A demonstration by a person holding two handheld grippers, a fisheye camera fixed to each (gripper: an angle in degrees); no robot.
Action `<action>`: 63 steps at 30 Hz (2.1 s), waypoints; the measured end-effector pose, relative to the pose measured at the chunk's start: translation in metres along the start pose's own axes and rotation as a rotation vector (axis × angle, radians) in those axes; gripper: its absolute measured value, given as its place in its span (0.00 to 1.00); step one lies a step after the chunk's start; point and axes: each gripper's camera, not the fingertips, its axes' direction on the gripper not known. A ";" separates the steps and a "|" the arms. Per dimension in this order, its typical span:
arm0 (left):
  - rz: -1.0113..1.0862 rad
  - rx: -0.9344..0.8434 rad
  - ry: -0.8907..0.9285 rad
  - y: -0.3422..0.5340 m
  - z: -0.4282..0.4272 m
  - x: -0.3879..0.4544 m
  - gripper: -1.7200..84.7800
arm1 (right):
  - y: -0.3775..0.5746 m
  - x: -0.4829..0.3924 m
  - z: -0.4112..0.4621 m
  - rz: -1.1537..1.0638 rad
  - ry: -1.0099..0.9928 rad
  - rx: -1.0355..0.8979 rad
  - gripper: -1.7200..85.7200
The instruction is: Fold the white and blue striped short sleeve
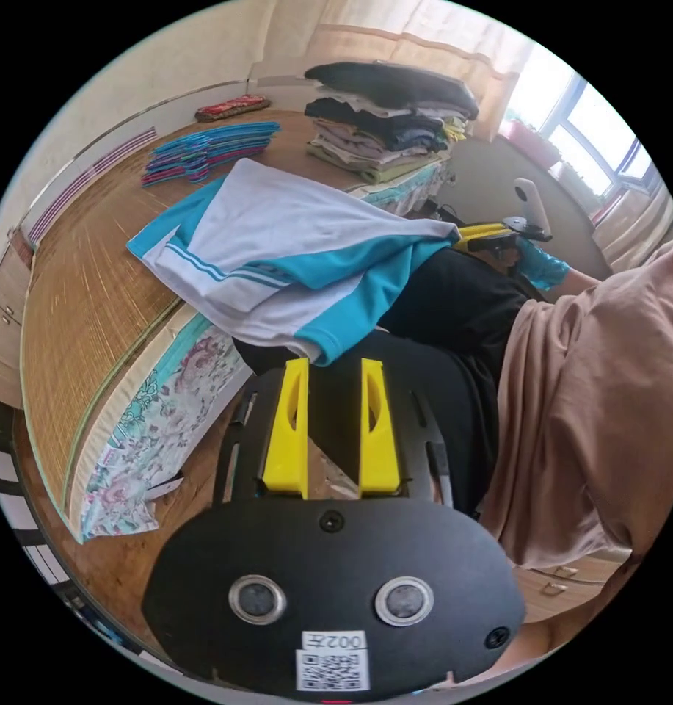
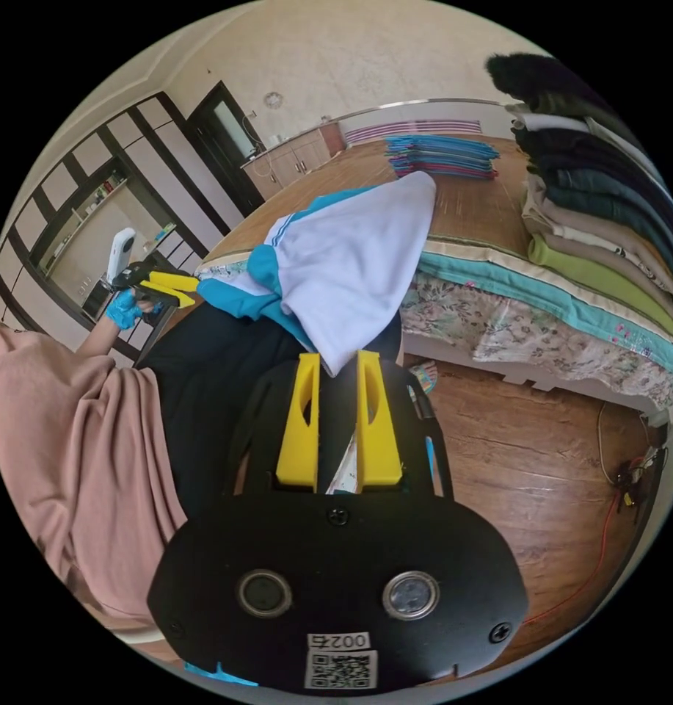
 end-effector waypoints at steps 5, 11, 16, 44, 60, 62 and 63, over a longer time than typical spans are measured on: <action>-0.050 0.028 -0.088 0.024 -0.009 0.003 0.02 | 0.008 -0.004 0.001 0.010 0.012 0.030 0.06; -0.087 0.066 -0.148 0.052 -0.053 0.011 0.01 | 0.007 -0.026 -0.027 -0.062 0.141 0.108 0.03; -0.114 0.073 -0.079 0.076 -0.075 0.015 0.01 | 0.005 -0.042 -0.029 -0.142 0.203 0.040 0.02; -0.141 0.057 -0.065 0.145 -0.059 0.108 0.02 | 0.059 -0.038 0.004 -0.039 0.146 0.055 0.03; -0.162 0.000 -0.132 0.179 -0.091 0.174 0.01 | 0.084 -0.123 -0.049 -0.322 0.165 0.013 0.01; -0.165 0.005 -0.146 0.181 -0.095 0.182 0.01 | 0.087 -0.129 -0.055 -0.339 0.146 0.017 0.01; -0.167 -0.002 -0.155 0.182 -0.095 0.187 0.01 | 0.088 -0.130 -0.052 -0.347 0.122 -0.018 0.02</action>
